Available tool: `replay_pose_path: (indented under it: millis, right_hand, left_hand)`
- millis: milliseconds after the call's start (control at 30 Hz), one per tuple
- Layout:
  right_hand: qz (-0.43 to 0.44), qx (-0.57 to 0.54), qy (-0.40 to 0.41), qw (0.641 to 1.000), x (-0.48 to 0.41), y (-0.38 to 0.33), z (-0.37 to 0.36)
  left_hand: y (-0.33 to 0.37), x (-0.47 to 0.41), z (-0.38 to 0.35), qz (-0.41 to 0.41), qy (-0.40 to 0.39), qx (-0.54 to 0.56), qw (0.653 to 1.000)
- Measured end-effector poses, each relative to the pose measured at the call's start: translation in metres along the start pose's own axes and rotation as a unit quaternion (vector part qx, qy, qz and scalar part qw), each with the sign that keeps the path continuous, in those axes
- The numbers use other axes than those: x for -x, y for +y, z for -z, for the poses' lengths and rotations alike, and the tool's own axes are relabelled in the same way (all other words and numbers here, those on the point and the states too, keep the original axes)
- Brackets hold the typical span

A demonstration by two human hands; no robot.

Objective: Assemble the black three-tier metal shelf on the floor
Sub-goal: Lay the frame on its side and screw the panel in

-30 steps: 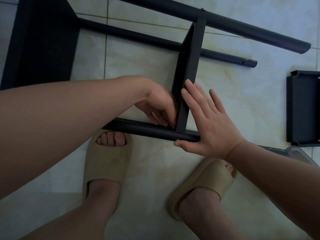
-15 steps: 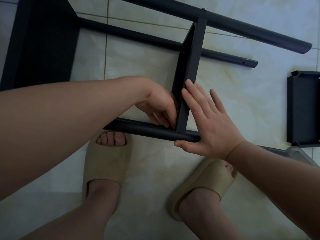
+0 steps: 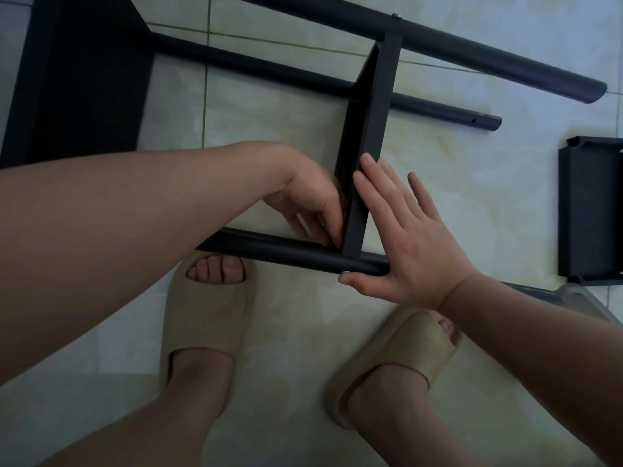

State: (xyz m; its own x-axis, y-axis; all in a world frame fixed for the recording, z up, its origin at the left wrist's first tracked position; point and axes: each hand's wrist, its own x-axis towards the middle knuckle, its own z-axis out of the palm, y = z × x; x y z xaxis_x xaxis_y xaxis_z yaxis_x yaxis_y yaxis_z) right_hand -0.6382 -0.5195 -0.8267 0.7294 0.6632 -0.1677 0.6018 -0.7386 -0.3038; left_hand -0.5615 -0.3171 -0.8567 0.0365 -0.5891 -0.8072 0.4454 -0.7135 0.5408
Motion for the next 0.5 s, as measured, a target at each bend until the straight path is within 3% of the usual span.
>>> replay_pose_path:
  millis: [500]
  right_hand:
    - [0.001, -0.004, 0.006, 1.000, 0.0003, 0.0001, -0.0006]
  left_hand:
    - [0.0024, 0.0015, 0.0001, -0.003, 0.006, -0.014, 1.000]
